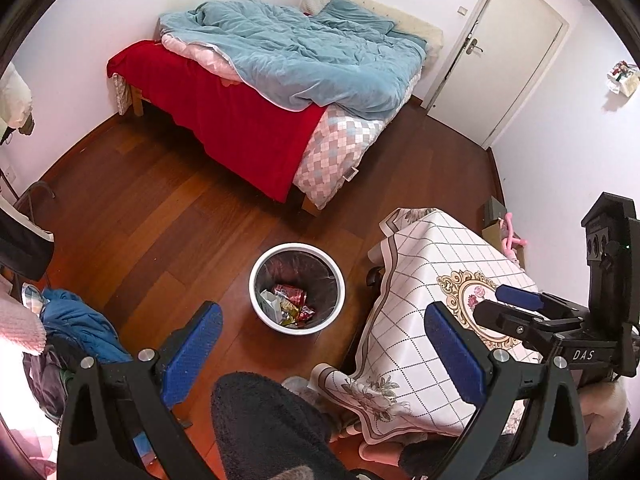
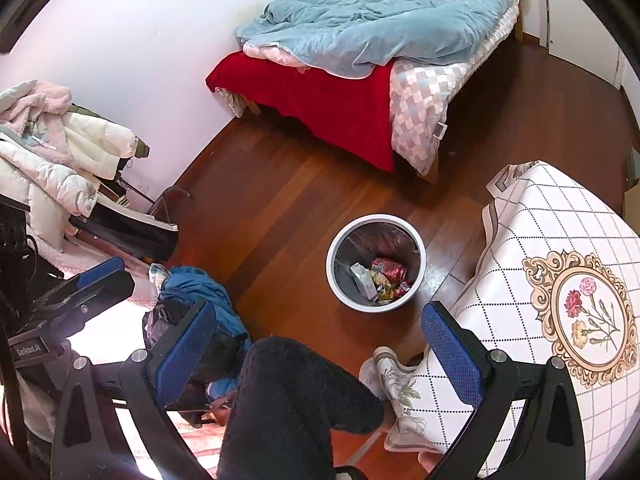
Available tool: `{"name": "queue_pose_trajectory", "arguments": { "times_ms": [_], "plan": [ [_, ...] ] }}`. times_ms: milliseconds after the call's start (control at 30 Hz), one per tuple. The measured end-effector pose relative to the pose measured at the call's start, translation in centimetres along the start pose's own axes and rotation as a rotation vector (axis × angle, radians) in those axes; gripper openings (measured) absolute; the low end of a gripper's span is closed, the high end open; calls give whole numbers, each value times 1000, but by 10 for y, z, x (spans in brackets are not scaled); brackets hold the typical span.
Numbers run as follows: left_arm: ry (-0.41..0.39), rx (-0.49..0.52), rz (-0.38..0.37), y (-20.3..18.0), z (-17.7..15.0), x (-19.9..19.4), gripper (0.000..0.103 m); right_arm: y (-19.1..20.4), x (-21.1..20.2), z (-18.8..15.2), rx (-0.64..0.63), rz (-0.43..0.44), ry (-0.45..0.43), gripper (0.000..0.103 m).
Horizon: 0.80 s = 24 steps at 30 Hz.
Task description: Collect trash
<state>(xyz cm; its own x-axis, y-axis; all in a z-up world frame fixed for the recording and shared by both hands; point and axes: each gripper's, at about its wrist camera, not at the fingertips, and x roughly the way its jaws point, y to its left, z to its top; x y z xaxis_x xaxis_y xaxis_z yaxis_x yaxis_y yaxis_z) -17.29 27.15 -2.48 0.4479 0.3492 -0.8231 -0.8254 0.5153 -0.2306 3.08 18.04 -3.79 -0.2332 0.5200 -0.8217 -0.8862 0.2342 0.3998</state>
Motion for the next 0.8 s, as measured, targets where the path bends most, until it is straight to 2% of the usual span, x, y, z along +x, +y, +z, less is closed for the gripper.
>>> {"name": "queue_pose_trajectory", "arguments": {
  "times_ms": [400,800],
  "plan": [
    [-9,-23,-12,14,0,-3,103,7,3,-1,-12,13,10,103],
    [9,-5,-18,8,-3,-1,103,8,3,-1,-21,17,15,103]
  ]
}}
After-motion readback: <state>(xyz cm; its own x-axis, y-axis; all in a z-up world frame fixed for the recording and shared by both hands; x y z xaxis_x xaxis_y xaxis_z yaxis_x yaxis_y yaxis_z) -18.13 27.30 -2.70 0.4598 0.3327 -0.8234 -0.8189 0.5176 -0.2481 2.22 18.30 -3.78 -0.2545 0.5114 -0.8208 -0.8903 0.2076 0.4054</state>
